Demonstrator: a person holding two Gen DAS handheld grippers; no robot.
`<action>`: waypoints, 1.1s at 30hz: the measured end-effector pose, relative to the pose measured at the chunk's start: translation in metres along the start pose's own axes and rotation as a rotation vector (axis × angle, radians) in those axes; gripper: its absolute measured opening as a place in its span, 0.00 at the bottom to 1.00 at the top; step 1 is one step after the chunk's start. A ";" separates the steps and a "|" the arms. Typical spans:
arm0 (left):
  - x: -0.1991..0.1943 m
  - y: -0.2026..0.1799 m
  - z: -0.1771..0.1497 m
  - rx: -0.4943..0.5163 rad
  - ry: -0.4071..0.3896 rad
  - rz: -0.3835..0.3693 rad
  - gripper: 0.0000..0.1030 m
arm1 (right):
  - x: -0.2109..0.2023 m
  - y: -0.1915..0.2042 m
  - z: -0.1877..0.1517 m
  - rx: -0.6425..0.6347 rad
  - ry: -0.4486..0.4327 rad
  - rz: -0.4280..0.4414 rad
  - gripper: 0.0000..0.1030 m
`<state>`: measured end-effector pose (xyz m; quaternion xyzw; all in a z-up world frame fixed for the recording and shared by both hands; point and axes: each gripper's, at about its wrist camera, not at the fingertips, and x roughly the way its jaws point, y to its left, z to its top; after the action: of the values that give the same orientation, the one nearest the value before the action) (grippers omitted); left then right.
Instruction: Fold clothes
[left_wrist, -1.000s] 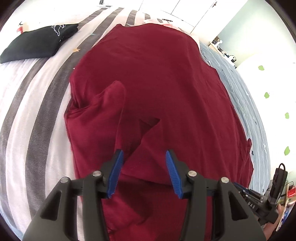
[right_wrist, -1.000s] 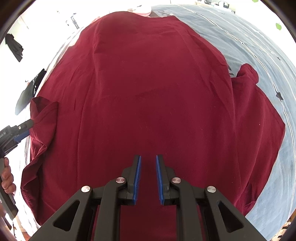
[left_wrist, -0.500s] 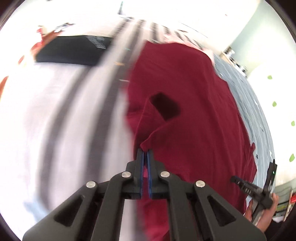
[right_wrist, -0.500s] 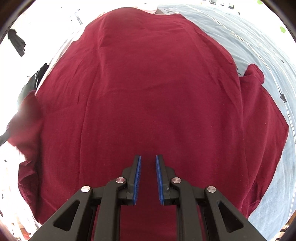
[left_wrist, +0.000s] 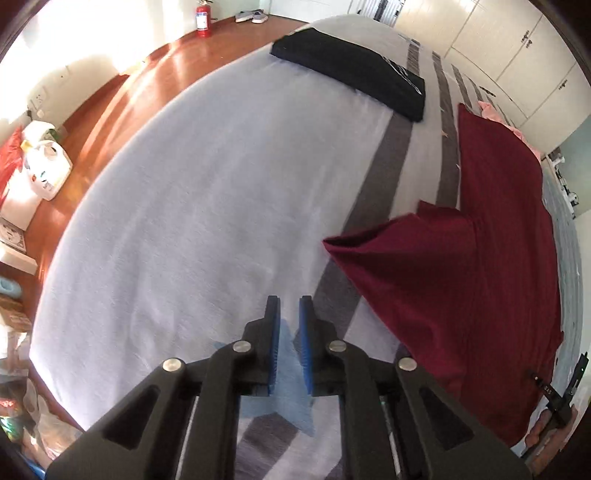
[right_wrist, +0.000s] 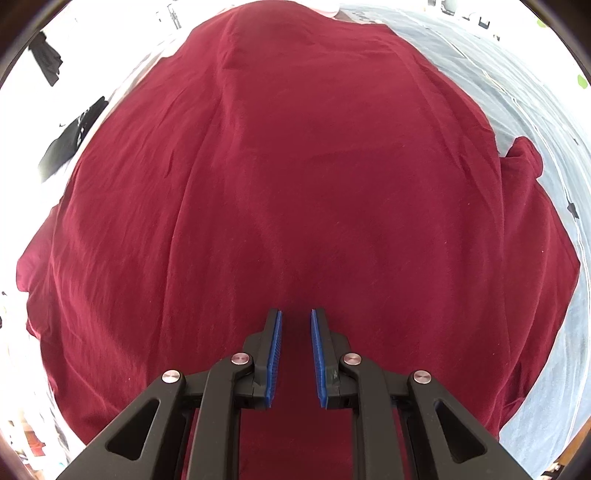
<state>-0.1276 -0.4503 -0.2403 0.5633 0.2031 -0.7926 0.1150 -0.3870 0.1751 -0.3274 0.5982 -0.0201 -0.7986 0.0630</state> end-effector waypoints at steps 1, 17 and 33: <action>0.005 -0.008 -0.004 0.000 0.014 -0.024 0.29 | 0.000 0.001 0.000 -0.002 0.001 0.001 0.15; 0.038 -0.057 -0.018 0.020 0.064 -0.001 0.00 | 0.002 0.014 -0.013 -0.045 0.036 0.062 0.15; -0.018 -0.073 0.019 0.136 -0.088 -0.031 0.22 | 0.002 0.022 0.014 -0.057 -0.014 0.060 0.15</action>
<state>-0.1680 -0.3946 -0.2038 0.5312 0.1524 -0.8302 0.0730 -0.3989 0.1524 -0.3227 0.5898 -0.0157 -0.8007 0.1041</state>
